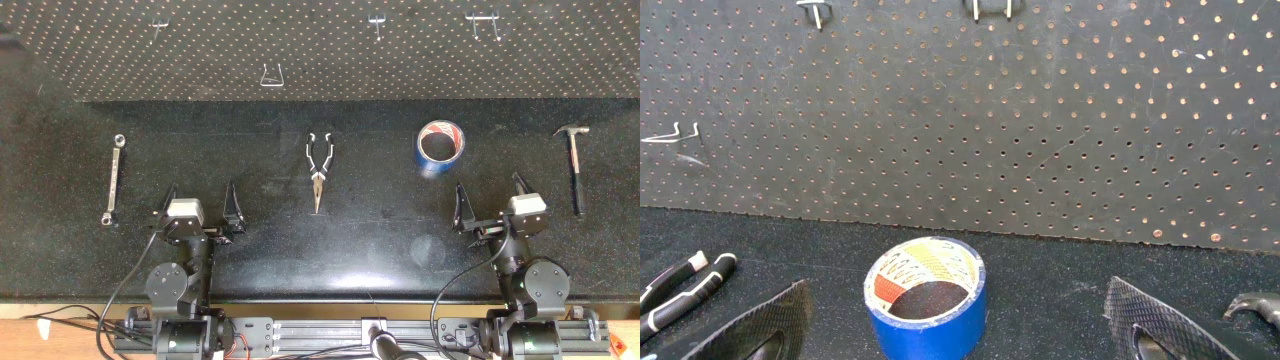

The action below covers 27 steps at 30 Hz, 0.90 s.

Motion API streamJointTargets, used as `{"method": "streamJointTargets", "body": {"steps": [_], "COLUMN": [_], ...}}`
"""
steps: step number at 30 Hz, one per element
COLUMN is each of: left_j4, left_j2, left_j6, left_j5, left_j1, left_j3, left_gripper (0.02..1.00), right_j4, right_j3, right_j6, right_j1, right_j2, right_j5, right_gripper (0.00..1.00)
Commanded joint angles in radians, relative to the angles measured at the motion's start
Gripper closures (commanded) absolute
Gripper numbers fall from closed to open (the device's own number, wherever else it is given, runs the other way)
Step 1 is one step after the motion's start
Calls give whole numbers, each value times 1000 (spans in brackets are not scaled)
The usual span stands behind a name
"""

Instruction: Place Tools Onto Pegboard

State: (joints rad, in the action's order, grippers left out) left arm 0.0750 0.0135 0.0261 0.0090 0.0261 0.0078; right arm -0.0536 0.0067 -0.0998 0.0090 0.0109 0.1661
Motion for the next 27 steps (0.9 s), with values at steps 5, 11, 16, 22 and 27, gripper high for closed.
{"method": "streamJointTargets", "body": {"steps": [5,11,16,22,27], "left_j4": [6,6,6,6,6], "left_j2": [-8,-8,-8,-8,-8], "left_j6": [-9,-9,-9,-9,-9], "left_j5": [11,11,11,11,11], "left_j1": [-5,-5,-5,-5,-5], "left_j3": [-2,-2,-2,-2,-2], "left_gripper": [23,25,23,23,23], "right_j4": [-6,-6,-6,-6,-6], "right_j3": [-2,-2,-2,-2,-2], "right_j6": [11,11,11,11,11], "right_j1": [7,7,7,7,7], "right_j2": [-10,-10,-10,-10,-10], "right_j5": [-2,-2,-2,-2,-2], "right_gripper": [42,42,42,42,42]}}
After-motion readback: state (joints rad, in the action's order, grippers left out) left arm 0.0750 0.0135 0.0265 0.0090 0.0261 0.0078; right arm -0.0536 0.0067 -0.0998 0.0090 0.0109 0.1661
